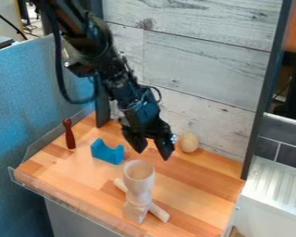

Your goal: Put the ball in the cup

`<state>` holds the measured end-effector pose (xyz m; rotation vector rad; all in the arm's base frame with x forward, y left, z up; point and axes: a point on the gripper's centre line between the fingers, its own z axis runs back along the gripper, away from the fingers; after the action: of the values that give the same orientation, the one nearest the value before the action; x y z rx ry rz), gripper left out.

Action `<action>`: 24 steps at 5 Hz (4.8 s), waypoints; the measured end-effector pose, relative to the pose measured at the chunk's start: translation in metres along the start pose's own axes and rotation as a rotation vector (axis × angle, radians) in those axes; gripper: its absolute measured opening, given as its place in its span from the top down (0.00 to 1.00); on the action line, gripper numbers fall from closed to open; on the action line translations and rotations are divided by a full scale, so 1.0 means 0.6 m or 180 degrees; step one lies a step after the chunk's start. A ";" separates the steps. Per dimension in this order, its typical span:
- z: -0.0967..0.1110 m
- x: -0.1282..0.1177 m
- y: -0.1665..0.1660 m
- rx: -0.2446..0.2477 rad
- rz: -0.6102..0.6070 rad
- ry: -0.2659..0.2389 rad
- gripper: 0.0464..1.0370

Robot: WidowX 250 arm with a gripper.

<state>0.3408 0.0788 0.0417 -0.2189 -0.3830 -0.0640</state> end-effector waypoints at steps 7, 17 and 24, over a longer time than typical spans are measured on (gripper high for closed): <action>-0.154 0.134 0.026 0.0901 0.0256 -0.0208 0.04; -0.032 0.067 -0.020 0.0184 0.0309 0.0567 0.23; 0.065 -0.024 -0.027 0.0491 -0.0120 0.0811 0.23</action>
<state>0.3113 0.0718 0.0750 -0.0498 -0.1373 -0.0977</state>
